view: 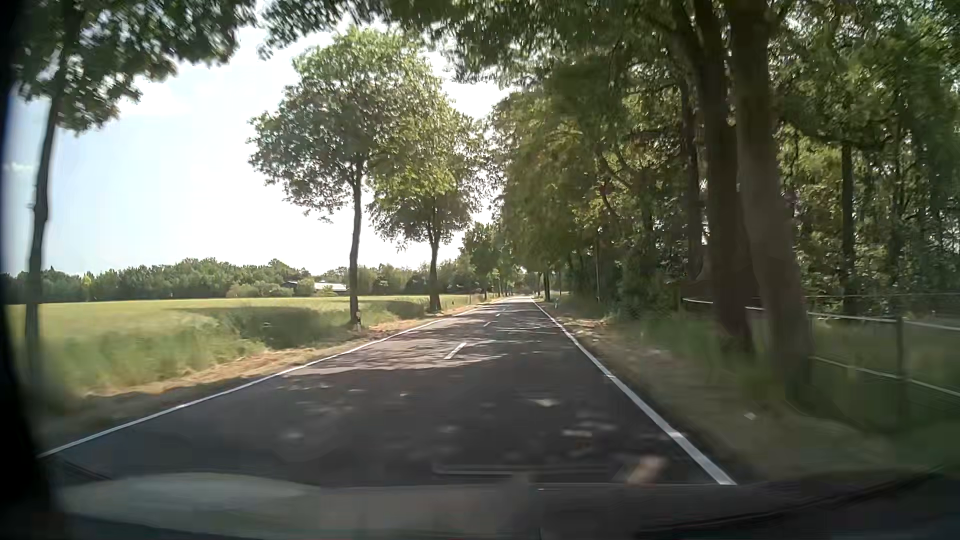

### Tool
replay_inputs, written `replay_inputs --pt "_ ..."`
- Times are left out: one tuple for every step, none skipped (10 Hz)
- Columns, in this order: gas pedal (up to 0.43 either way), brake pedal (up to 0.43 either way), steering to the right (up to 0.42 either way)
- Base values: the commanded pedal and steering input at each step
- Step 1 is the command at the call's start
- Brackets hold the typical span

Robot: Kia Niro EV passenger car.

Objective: Follow the waypoints while adhering to traffic rules and regulations

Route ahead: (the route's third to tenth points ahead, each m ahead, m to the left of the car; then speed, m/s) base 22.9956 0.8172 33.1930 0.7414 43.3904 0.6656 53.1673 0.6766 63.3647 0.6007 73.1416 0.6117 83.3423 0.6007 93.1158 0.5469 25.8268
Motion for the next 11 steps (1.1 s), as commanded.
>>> replay_inputs --pt "0.268 0.006 0.001" --pt "0.268 0.006 0.001" --pt "0.268 0.006 0.001" --pt "0.268 0.006 0.002" --pt "0.268 0.006 0.003" --pt "0.268 0.006 0.002" --pt "0.268 0.006 0.002" --pt "0.268 0.006 0.002" --pt "0.268 0.006 0.002" --pt "0.268 0.006 0.002" --pt "0.26 0.006 0.002"
